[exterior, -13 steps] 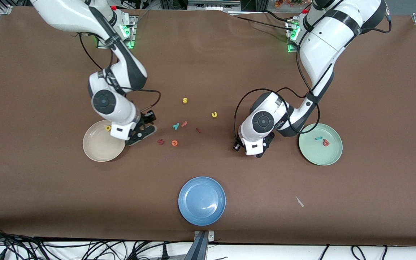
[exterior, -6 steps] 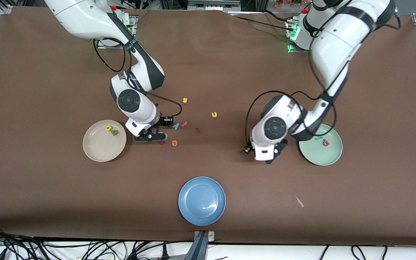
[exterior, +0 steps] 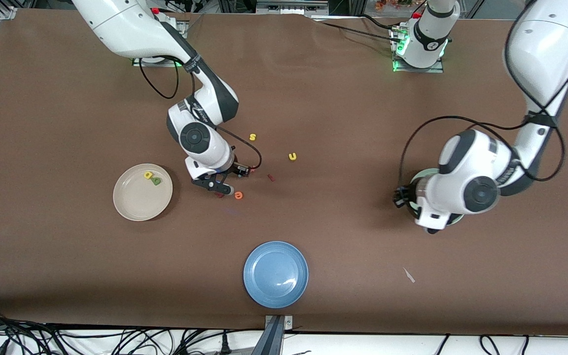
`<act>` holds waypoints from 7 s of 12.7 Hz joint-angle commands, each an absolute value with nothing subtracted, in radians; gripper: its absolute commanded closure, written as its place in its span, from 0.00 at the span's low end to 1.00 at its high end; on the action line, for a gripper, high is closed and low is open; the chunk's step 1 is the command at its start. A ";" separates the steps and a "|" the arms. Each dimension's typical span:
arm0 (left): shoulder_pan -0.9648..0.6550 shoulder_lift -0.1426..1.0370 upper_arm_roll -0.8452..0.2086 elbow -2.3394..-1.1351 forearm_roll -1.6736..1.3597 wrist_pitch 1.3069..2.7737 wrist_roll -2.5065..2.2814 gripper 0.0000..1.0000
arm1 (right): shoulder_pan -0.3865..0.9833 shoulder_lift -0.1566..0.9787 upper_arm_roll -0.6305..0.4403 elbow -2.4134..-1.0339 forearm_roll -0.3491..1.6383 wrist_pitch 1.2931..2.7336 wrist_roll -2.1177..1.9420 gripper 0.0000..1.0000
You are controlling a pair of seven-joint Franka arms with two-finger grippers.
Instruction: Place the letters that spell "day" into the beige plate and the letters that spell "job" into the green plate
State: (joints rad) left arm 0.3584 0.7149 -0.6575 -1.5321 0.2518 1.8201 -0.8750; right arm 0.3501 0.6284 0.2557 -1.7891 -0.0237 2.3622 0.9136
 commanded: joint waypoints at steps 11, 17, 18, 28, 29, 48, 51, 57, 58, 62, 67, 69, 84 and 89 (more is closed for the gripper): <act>0.474 0.798 -0.640 -1.606 0.348 1.924 -0.617 0.00 | 0.387 0.652 0.236 -1.778 -0.093 2.332 0.910 0.37; 0.492 0.629 -0.657 -1.571 0.339 1.910 -0.589 0.00 | 0.387 0.657 0.230 -1.799 -0.121 2.344 0.910 0.41; 0.492 0.592 -0.657 -1.568 0.339 1.905 -0.578 0.00 | 0.388 0.657 0.230 -1.801 -0.121 2.348 0.910 0.42; 0.479 0.523 -0.759 -1.278 0.341 1.594 -0.365 0.00 | 0.387 0.660 0.230 -1.825 -0.135 2.401 0.907 0.76; 0.477 0.525 -0.764 -1.269 0.341 1.582 -0.351 0.00 | 0.387 0.658 0.230 -1.825 -0.135 2.398 0.897 0.84; 0.408 0.526 -0.762 -1.206 0.341 1.559 -0.316 0.00 | 0.290 0.468 -0.049 -1.804 -0.115 2.078 0.047 0.95; 0.353 0.526 -0.740 -1.204 0.348 1.560 -0.313 0.00 | 0.272 0.480 -0.123 -1.828 -0.075 2.140 -0.125 0.94; 0.154 0.517 -0.425 -1.141 0.186 1.560 -0.221 0.00 | 0.224 0.495 -0.123 -1.841 -0.045 2.177 -0.181 0.29; 0.120 0.509 -0.354 -1.143 0.126 1.560 -0.194 0.00 | 0.221 0.495 -0.123 -1.841 -0.038 2.175 -0.181 0.24; -0.011 0.454 -0.150 -1.193 0.048 1.629 -0.120 0.00 | 0.215 0.495 -0.123 -1.827 -0.038 2.166 -0.181 0.13; -0.008 0.419 -0.149 -1.247 0.046 1.631 -0.091 0.00 | 0.179 0.491 -0.114 -1.691 0.090 2.064 -0.181 0.00; -0.006 0.384 -0.147 -1.299 0.046 1.649 -0.089 0.00 | 0.183 0.470 -0.114 -1.596 0.133 1.914 -0.161 0.00; 0.055 0.350 -0.147 -1.322 0.006 1.658 -0.071 0.00 | 0.013 0.066 -0.014 -1.512 0.080 1.493 -0.080 0.00; 0.072 0.334 -0.138 -1.322 0.015 1.589 -0.058 0.00 | 0.011 0.048 -0.009 -1.585 0.075 1.549 -0.078 0.00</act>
